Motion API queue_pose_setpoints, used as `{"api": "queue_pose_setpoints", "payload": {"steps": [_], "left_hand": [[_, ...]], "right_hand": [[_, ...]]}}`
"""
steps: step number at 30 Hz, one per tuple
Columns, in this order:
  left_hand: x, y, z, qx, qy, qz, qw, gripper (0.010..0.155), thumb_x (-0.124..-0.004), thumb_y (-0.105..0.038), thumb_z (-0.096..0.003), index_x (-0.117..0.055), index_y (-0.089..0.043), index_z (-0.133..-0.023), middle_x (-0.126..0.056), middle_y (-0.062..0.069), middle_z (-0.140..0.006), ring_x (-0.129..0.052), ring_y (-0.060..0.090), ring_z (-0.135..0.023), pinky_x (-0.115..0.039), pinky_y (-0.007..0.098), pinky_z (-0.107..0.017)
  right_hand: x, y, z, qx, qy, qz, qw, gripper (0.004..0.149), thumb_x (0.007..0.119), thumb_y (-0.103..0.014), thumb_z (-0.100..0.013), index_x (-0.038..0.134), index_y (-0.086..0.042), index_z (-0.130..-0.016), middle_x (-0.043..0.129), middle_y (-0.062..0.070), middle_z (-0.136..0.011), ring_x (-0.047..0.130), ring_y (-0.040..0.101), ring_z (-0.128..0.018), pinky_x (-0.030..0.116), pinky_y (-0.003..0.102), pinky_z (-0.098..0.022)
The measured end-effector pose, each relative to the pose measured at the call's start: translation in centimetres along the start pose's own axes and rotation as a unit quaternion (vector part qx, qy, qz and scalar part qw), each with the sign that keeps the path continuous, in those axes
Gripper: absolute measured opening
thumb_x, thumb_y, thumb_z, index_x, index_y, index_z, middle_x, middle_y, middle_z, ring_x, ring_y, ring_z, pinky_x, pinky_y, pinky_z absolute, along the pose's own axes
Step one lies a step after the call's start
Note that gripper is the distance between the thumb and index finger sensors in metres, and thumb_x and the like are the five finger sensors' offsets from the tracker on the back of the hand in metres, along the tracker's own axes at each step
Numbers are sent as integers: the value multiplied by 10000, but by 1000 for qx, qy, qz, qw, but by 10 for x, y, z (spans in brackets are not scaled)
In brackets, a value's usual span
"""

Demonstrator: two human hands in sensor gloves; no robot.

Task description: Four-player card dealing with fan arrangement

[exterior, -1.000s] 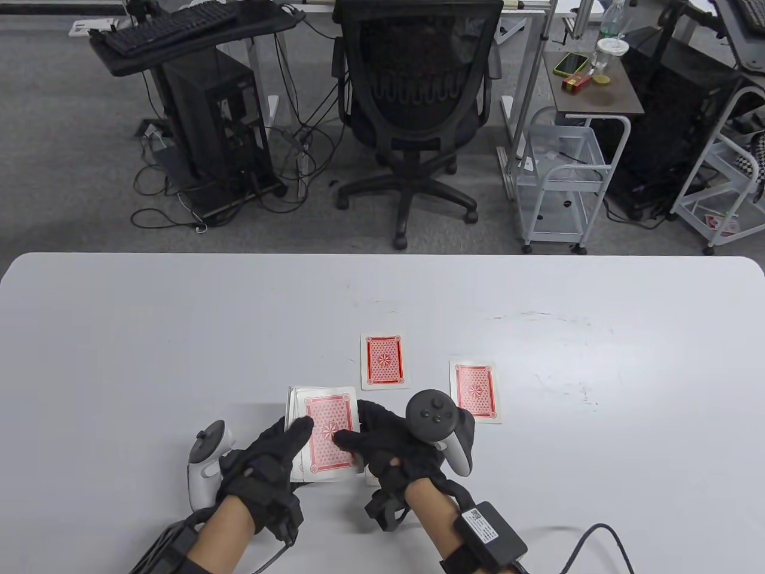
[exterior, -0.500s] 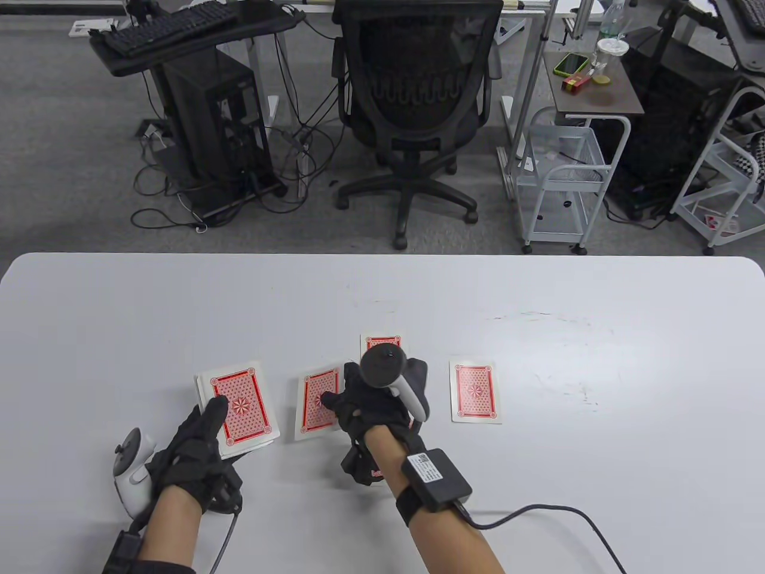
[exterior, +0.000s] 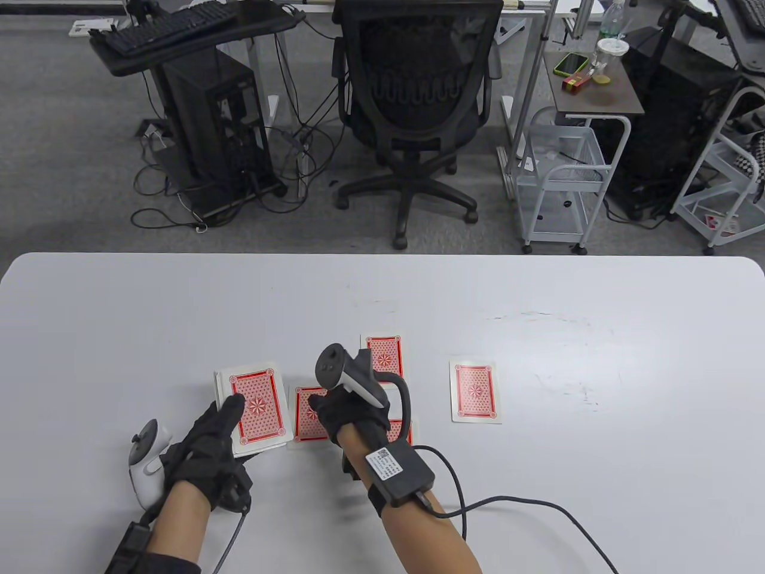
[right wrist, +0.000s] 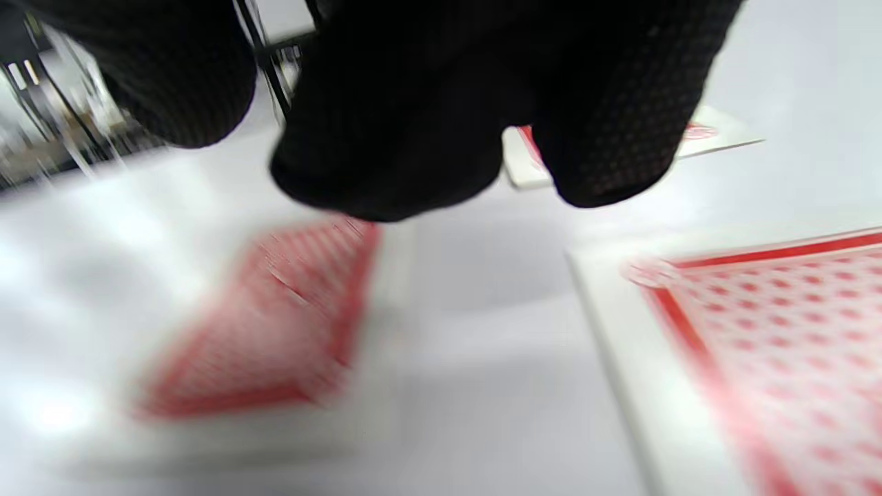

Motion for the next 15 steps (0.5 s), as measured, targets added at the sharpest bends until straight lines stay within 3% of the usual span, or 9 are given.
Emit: {"api": "queue_pose_setpoints", "payload": {"steps": [4, 5, 7, 11, 15], "left_hand": [[-11, 3, 0, -3, 18, 11, 1000, 537, -787, -495, -535, -643, -268, -1000, -855, -42, -946, -1000, 270, -778, -888, 439, -534], [-14, 4, -1, -4, 24, 14, 1000, 537, -787, -496, -536, -643, -268, -1000, -855, -43, -945, -1000, 269, -778, -890, 439, -532], [-22, 5, 0, -6, 36, 19, 999, 538, -791, -497, -533, -647, -268, -998, -858, -43, -943, -1003, 268, -774, -891, 438, -529], [-33, 8, 4, -15, 42, 13, 999, 533, -800, -513, -526, -664, -280, -985, -870, -56, -929, -1010, 260, -764, -891, 436, -527], [-39, 15, 3, -11, 45, 10, 999, 535, -797, -525, -525, -656, -294, -987, -865, -67, -934, -1006, 249, -772, -893, 428, -531]], "right_hand": [[-15, -2, 23, -88, -8, -215, 973, 671, 689, -517, -585, 602, -16, -1024, 825, 146, -832, 1031, 220, -533, 744, 546, -515], [-12, -6, 28, -106, -25, -229, 967, 708, 724, -529, -569, 576, -22, -1041, 777, 165, -879, 1000, 267, -613, 712, 577, -536], [-7, -12, 35, -141, -52, -200, 968, 721, 786, -524, -542, 564, -47, -1035, 772, 110, -869, 990, 221, -607, 708, 577, -547], [-3, -5, 46, -122, 32, -182, 975, 607, 914, -405, -466, 681, -96, -935, 852, 7, -716, 1021, 141, -435, 739, 564, -527], [-1, 10, 46, -122, 28, -223, 967, 586, 930, -370, -447, 725, -80, -913, 896, 3, -694, 1078, 142, -451, 760, 541, -545]]}}
Point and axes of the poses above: the tracker on the back of each hand, its own y axis roughly to the little-finger side, its own z axis roughly from the fingertips to the wrist, x = y × z, the point moved 2 cm from there along -z, roughly from the wrist to the fingertips
